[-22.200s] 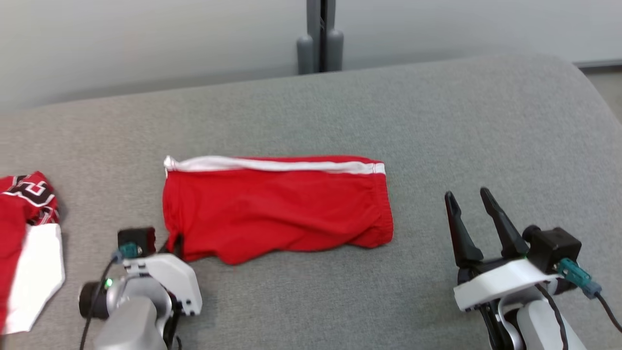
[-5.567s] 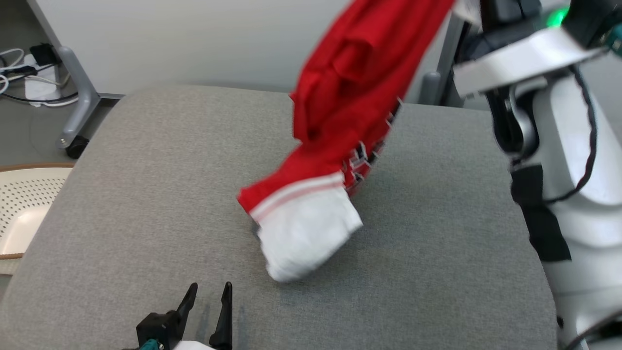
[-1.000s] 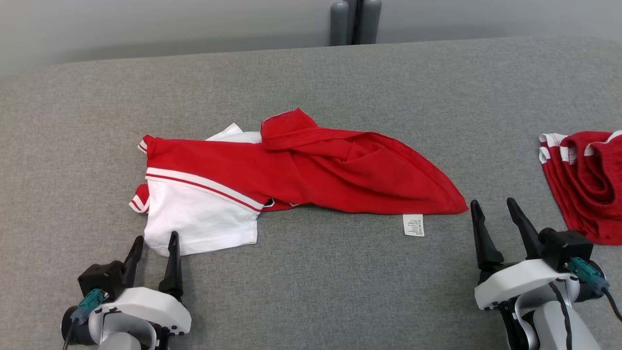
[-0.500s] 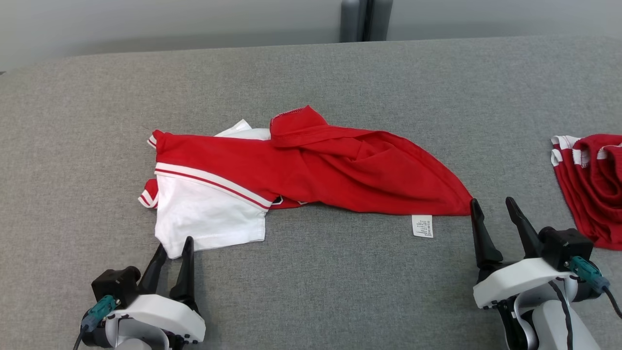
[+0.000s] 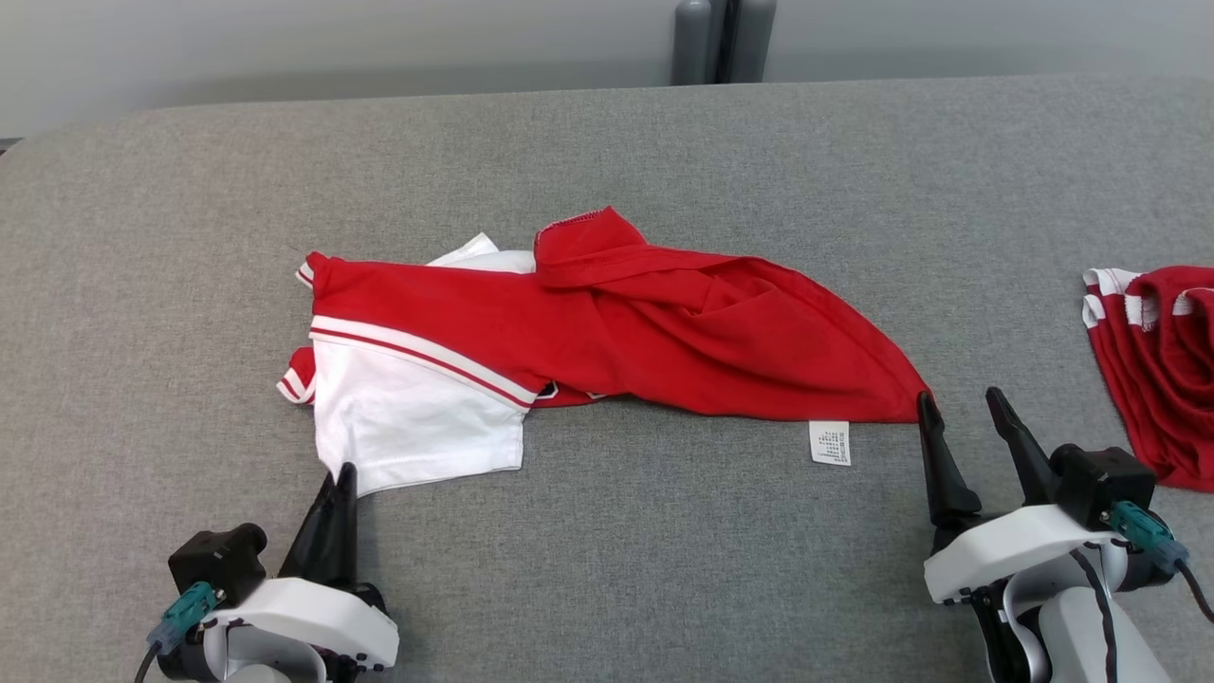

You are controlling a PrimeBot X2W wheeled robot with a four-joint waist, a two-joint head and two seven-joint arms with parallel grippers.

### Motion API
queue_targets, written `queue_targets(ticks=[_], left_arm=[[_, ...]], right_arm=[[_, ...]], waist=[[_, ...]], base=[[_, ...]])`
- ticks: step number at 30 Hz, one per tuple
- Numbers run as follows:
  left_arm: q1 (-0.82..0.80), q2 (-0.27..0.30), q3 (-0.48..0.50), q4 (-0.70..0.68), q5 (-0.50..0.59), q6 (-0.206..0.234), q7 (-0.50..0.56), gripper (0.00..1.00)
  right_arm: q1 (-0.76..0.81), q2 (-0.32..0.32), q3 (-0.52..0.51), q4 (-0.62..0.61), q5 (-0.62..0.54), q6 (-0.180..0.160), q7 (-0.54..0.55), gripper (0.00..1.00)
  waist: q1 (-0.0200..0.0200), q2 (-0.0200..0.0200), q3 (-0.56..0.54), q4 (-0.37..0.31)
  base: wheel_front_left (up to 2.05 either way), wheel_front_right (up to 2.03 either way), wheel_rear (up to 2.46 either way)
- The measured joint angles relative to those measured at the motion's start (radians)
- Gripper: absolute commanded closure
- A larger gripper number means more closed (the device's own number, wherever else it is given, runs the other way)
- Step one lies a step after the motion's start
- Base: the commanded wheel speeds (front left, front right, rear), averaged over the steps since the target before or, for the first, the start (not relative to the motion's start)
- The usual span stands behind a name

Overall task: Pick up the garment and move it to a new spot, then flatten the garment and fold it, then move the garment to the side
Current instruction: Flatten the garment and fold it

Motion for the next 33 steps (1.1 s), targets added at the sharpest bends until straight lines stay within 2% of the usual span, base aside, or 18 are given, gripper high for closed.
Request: queue_targets(ticks=[1,10,17,18,20,21,28,33], left_arm=[[-0.001,-0.001,0.003,0.0,0.0,0.0,0.0,1.0],[-0.021,-0.001,0.013,0.004,0.022,0.0,0.0,1.0],[-0.037,-0.001,-0.015,-0.009,0.031,0.0,0.0,1.0],[-0.04,-0.001,-0.015,-0.012,0.035,0.0,0.0,1.0],[-0.042,-0.001,-0.017,-0.016,0.037,0.0,0.0,1.0],[-0.042,-0.001,-0.02,-0.017,0.038,0.0,0.0,1.0],[-0.045,-0.002,-0.03,-0.054,0.037,0.0,0.0,1.0],[-0.04,0.0,-0.005,-0.156,0.029,0.0,0.0,1.0]], right_arm=[[0.0,0.0,-0.002,0.002,-0.002,0.0,0.0,0.0],[-0.033,0.0,-0.006,0.093,-0.021,0.0,0.0,0.0],[-0.102,0.0,-0.007,0.187,-0.02,0.0,0.0,0.0],[-0.105,0.0,-0.005,0.201,-0.02,0.0,0.0,0.13],[-0.119,-0.001,-0.008,0.226,-0.021,0.0,-0.002,0.85],[-0.126,-0.002,-0.009,0.236,-0.022,0.0,-0.002,1.0],[-0.127,-0.001,-0.007,0.247,0.053,0.0,-0.001,1.0],[-0.108,0.0,0.002,0.145,0.133,0.0,0.0,1.0]], waist=[[-0.0001,0.0,0.002,-0.001],[-0.0001,0.0,0.027,0.003],[0.0,0.0,0.053,0.029],[-0.0001,0.0,0.055,0.031],[0.0,0.0,0.06,0.036],[0.0,0.0,0.061,0.038],[-0.0001,0.0,0.043,0.045],[0.0,0.0,-0.008,0.039]], base=[[0.0,0.0,0.0],[0.0,0.0,0.0],[0.0,0.0,0.0],[0.0,0.0,0.0],[0.0,0.0,0.0],[0.0,0.0,0.0],[0.0,0.0,0.0],[0.0,0.0,0.0]])
